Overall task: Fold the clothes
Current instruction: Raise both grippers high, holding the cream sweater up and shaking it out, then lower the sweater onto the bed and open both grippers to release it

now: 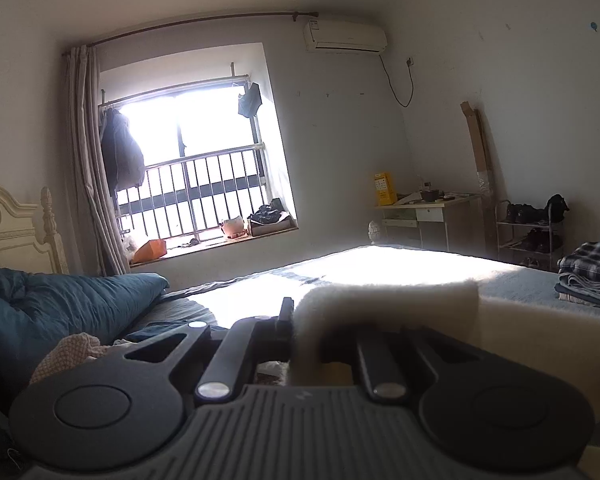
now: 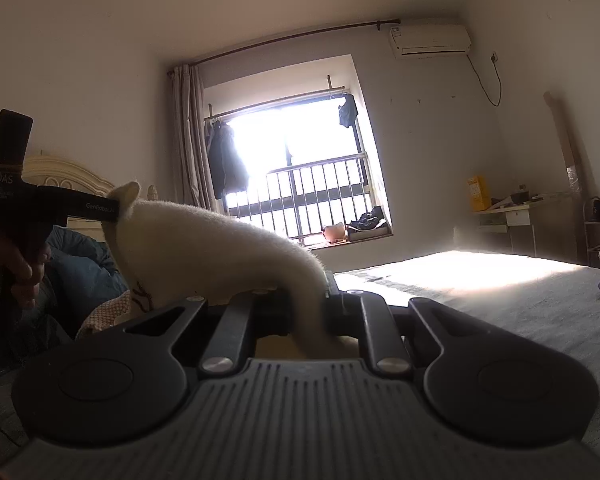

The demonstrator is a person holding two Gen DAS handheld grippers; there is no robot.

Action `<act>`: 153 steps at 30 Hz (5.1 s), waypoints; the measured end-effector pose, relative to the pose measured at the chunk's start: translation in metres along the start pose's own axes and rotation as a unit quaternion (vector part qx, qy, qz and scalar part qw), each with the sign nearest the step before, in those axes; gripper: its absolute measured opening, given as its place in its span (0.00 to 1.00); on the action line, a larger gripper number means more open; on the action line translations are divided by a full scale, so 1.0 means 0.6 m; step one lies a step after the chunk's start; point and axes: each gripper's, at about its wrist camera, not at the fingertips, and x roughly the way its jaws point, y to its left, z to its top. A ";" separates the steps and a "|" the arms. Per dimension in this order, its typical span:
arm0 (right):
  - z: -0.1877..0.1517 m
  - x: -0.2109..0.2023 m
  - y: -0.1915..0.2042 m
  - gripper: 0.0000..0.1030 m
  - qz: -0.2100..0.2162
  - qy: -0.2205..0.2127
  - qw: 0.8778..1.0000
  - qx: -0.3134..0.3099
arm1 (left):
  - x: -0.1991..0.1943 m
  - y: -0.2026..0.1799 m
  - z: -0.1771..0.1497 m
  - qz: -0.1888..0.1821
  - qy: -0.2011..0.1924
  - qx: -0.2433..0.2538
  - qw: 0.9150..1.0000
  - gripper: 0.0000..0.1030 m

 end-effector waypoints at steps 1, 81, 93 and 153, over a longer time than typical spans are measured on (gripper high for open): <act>-0.001 0.001 -0.002 0.11 0.001 0.000 1.000 0.002 | -0.003 0.000 0.000 0.002 0.000 0.000 1.000 0.11; 0.397 0.008 0.150 0.10 -0.052 -0.205 0.946 -0.245 | -0.287 0.101 0.189 -0.022 -0.312 -0.084 0.946 0.10; 0.465 -0.097 0.158 0.10 -0.046 -0.271 0.929 -0.248 | -0.386 0.049 0.229 -0.031 -0.359 -0.063 0.931 0.10; -0.068 0.471 0.031 0.45 0.067 0.319 0.942 -0.086 | 0.207 0.241 -0.241 -0.078 0.176 -0.197 0.961 0.78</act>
